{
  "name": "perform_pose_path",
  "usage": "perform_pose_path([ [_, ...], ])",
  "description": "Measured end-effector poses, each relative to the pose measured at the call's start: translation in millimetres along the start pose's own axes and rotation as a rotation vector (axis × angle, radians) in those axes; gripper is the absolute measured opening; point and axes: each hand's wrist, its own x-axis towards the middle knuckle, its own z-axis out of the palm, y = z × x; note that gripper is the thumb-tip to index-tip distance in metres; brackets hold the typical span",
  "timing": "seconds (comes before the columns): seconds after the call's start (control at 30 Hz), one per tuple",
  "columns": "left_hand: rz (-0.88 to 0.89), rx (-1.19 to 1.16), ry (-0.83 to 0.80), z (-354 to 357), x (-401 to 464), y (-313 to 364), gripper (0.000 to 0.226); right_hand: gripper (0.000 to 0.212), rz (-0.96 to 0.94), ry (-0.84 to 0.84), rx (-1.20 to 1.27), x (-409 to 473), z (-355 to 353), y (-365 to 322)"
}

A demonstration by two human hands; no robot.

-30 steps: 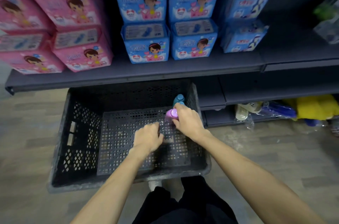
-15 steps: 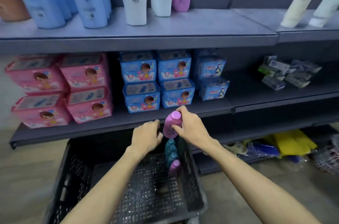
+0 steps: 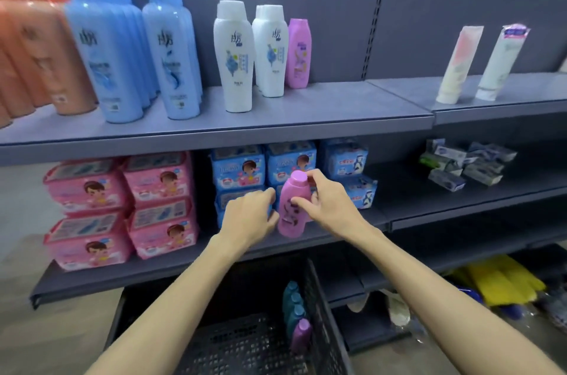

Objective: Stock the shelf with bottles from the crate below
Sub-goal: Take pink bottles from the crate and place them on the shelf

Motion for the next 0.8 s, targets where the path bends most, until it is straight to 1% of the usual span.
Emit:
perform_pose_path([
  [0.1,0.061,0.038,0.064,-26,14,8,0.021,0.037,-0.048,0.046,-0.002,11,-21,-17],
  [0.27,0.096,0.060,0.148,-71,38,21,0.020,0.034,-0.118,0.119,0.034,31,-62,-43],
  [0.5,0.178,0.076,0.260,-124,74,30,0.023,0.038,-0.219,0.194,0.031,67,-117,-67],
  [0.63,0.201,0.095,0.303,-147,98,35,0.023,0.039,-0.243,0.220,0.028,89,-138,-75],
  [0.8,0.188,0.138,0.328,-165,122,42,0.022,0.041,-0.239,0.218,0.036,110,-156,-78],
])
